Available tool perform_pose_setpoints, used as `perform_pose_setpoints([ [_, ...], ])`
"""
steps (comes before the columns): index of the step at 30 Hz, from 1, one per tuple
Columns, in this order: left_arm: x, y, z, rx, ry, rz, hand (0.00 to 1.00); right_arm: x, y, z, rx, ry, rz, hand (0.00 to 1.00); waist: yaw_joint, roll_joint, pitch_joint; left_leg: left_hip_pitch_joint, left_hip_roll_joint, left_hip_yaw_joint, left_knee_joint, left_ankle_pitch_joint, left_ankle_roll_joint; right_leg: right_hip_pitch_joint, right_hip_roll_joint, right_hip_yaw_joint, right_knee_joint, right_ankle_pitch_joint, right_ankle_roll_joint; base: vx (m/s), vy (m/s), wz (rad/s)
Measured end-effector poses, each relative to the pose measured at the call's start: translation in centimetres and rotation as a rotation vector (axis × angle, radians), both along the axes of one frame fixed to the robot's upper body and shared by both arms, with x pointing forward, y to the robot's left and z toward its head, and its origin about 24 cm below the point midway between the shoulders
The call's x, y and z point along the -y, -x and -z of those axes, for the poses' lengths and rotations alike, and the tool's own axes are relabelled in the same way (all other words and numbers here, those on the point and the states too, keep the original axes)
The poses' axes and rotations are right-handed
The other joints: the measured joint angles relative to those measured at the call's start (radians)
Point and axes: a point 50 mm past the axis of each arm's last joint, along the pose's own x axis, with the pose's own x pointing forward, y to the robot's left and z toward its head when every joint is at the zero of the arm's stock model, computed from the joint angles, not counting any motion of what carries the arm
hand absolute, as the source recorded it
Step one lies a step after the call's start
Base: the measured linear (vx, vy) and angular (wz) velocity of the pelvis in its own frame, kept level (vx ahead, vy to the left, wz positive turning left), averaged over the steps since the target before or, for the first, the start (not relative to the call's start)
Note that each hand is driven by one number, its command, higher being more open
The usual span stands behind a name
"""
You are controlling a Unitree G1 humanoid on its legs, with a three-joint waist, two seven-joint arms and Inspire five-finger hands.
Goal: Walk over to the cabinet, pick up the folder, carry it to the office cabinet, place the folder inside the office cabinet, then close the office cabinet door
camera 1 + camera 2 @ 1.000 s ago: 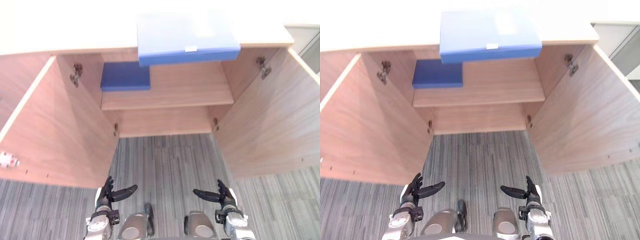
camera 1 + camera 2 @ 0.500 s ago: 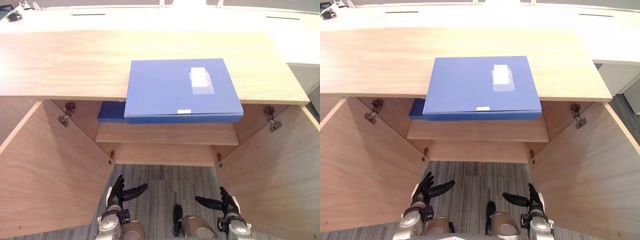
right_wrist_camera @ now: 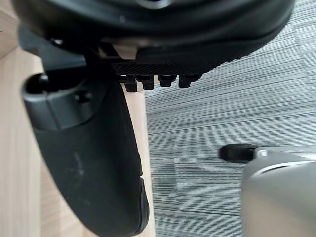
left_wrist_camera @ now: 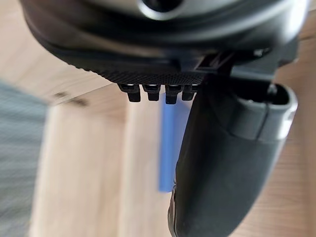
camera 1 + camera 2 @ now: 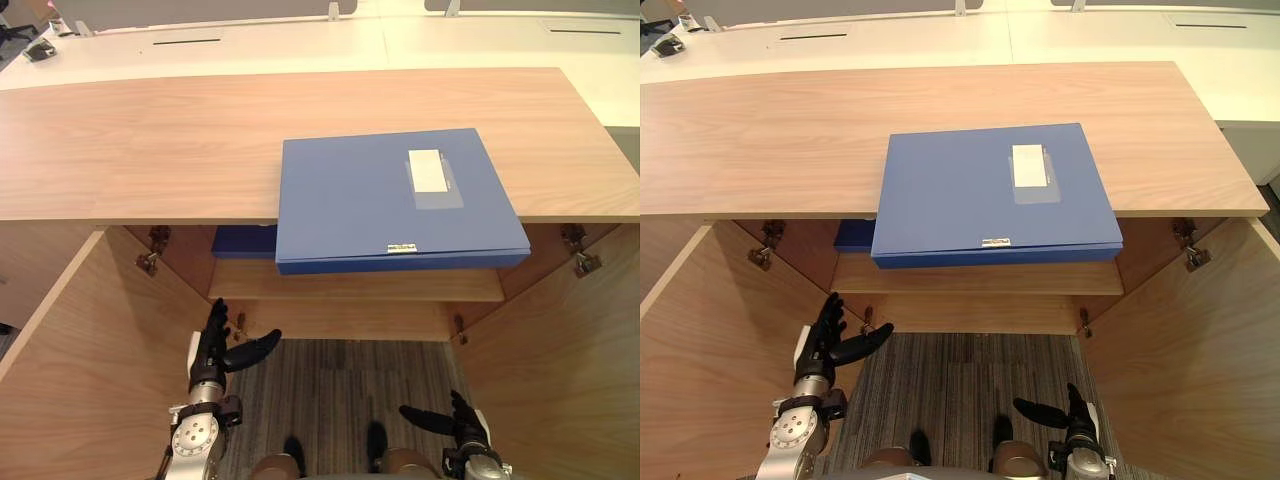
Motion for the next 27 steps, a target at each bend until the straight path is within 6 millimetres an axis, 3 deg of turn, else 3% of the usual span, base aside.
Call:
perform_pose_setpoints([
  [7, 0.0, 0.3, -6.8, 0.290, -0.244, 0.053, 1.00, 0.4, 0.6, 0.0, -0.025, 0.066, -0.072, 1.00, 0.011, 0.009, -0.042, 0.025, -0.007, -0.025, -0.011, 0.006, 0.003, 0.036, -0.005, -0.021, -0.013, 0.001, 0.001, -0.03, -0.005, 0.10],
  [13, 1.7, 0.1, -10.7, 0.483, -0.316, 0.191, 1.00, 1.0, 0.9, 0.0, -0.046, 0.097, -0.109, 1.00, 0.009, 0.020, -0.065, 0.028, -0.013, -0.027, -0.008, 0.006, 0.004, 0.047, -0.007, -0.019, -0.023, 0.007, 0.007, -0.02, 0.003, 0.01],
  [27, 7.8, -1.8, -12.3, 0.624, -0.583, 0.574, 1.00, 1.2, 2.1, 0.5, -0.103, 0.104, -0.126, 1.00, -0.030, 0.014, -0.087, 0.055, -0.006, 0.028, -0.012, 0.001, 0.005, 0.044, 0.006, 0.043, -0.022, 0.016, 0.005, -0.02, 0.001, -0.12],
])
